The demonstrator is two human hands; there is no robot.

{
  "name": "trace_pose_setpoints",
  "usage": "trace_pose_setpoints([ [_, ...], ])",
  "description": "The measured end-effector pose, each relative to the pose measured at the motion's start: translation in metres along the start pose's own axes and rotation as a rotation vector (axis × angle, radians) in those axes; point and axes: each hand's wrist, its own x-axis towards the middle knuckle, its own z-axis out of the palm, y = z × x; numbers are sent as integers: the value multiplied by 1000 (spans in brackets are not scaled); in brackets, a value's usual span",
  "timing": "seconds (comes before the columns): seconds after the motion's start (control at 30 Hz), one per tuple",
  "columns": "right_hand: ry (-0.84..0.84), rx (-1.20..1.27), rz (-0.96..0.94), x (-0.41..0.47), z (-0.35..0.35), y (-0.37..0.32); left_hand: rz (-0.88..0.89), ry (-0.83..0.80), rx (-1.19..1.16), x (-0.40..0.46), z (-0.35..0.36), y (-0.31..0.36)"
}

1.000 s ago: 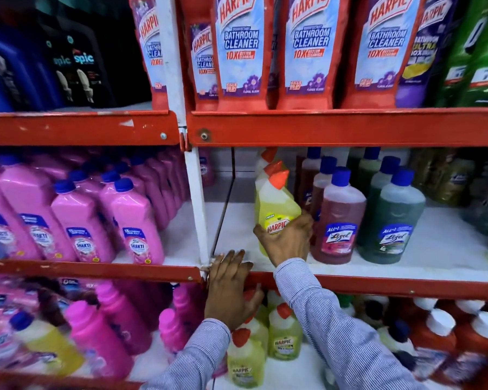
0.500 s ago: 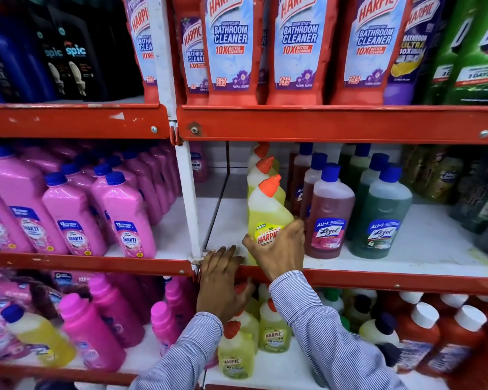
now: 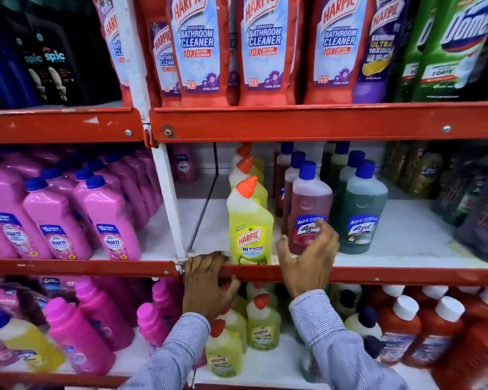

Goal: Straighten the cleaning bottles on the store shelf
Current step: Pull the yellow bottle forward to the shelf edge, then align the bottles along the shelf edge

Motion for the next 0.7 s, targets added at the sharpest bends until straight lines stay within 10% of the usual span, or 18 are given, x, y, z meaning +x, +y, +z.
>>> trace_pose_setpoints([
  [0.7,-278,-200,210,36,-18,26,-80,-23,-8,2,-11,15],
])
